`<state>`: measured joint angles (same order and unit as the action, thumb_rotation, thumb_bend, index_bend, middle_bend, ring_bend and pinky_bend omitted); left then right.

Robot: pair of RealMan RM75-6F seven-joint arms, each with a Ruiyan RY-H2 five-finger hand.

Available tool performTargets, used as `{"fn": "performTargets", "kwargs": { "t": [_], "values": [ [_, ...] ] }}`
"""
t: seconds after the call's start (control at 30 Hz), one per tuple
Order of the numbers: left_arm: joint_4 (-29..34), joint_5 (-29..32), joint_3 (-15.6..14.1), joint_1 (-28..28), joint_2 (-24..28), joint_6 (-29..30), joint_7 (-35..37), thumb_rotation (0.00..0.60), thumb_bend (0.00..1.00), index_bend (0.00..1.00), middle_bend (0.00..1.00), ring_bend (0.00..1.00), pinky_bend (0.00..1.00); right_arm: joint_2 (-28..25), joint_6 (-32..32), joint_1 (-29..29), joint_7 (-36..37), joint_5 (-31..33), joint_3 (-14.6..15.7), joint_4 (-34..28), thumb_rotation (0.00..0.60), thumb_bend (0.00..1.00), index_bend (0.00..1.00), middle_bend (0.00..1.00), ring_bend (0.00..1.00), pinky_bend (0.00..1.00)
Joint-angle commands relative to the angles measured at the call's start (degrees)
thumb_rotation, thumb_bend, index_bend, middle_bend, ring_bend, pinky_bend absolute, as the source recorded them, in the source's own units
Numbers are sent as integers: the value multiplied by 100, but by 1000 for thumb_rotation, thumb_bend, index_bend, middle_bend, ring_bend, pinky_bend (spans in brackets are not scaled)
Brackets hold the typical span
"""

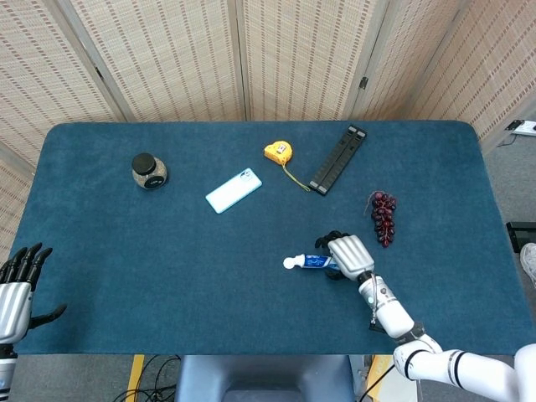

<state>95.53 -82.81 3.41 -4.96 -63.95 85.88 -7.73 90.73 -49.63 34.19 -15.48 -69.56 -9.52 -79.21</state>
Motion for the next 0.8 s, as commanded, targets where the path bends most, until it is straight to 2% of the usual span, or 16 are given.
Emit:
{"fn": "performTargets", "kwargs": {
  "t": [0.03, 0.63, 0.8],
  "values": [
    [-12, 9, -3, 9, -2, 0, 16, 600, 63, 130, 90, 64, 168, 28, 6, 29, -42, 43, 20, 37, 600, 309, 335, 389, 225, 340],
    [-165, 10, -9, 30, -61, -19, 149, 600, 62, 130, 84, 64, 168, 157, -68, 157, -326, 393, 113, 125, 600, 321, 423, 448, 286, 372],
    [-212, 16, -5, 37, -67, -21, 198, 600, 62, 130, 83, 65, 168, 215, -106, 205, -397, 436, 118, 156, 600, 398, 506, 515, 360, 428]
  ]
}}
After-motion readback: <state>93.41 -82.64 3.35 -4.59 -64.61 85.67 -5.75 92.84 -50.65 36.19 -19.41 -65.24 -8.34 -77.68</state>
